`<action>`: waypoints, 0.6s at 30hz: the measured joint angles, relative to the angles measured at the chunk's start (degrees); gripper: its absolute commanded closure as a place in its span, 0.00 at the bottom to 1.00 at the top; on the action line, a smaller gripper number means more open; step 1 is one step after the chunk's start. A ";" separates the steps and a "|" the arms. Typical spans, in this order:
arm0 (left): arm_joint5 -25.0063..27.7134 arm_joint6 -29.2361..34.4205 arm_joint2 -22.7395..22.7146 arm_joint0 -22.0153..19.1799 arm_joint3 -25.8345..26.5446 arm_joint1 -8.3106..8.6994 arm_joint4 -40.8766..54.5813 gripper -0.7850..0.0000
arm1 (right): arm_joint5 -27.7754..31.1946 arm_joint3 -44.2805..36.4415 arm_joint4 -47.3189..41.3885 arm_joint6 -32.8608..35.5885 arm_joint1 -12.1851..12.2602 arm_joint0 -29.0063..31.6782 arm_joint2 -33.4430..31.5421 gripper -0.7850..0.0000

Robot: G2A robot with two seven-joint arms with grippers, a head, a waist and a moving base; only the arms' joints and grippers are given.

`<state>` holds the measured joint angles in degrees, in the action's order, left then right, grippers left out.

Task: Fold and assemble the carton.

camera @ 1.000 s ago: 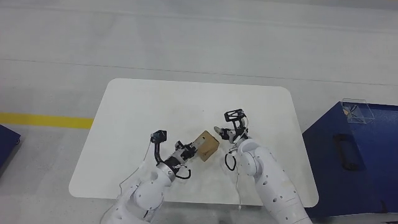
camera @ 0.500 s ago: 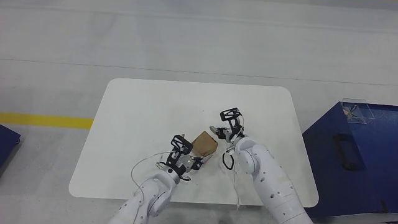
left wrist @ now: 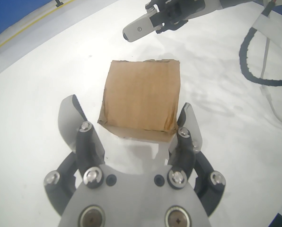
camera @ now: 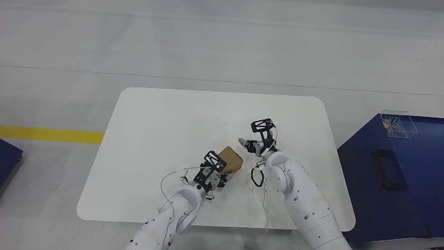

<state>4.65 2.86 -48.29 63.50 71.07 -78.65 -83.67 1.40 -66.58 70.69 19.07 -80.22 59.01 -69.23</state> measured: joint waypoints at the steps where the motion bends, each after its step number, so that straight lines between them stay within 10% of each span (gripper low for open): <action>1: -0.04 0.08 0.11 -0.22 -0.36 -0.11 -0.07 0.62 | 0.00 0.00 0.00 0.00 0.00 0.00 0.00 0.00; 4: -0.28 -0.18 0.48 -0.70 -1.28 -0.47 -0.06 1.00 | 0.00 0.00 0.00 0.00 0.00 0.00 0.00 0.00; 12: 0.23 0.19 -1.30 0.08 0.62 -1.14 6.82 1.00 | -1.65 -1.72 -3.56 -2.57 0.33 1.17 -3.40 0.00; 18: 2.97 4.01 -6.59 3.65 6.33 -1.82 29.56 1.00 | -1.15 -7.95 -7.63 -5.26 1.29 5.52 -9.26 0.00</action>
<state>7.63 6.87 -54.89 67.16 77.39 -80.47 -54.11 0.25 -74.53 63.07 13.80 -78.92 64.52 -78.49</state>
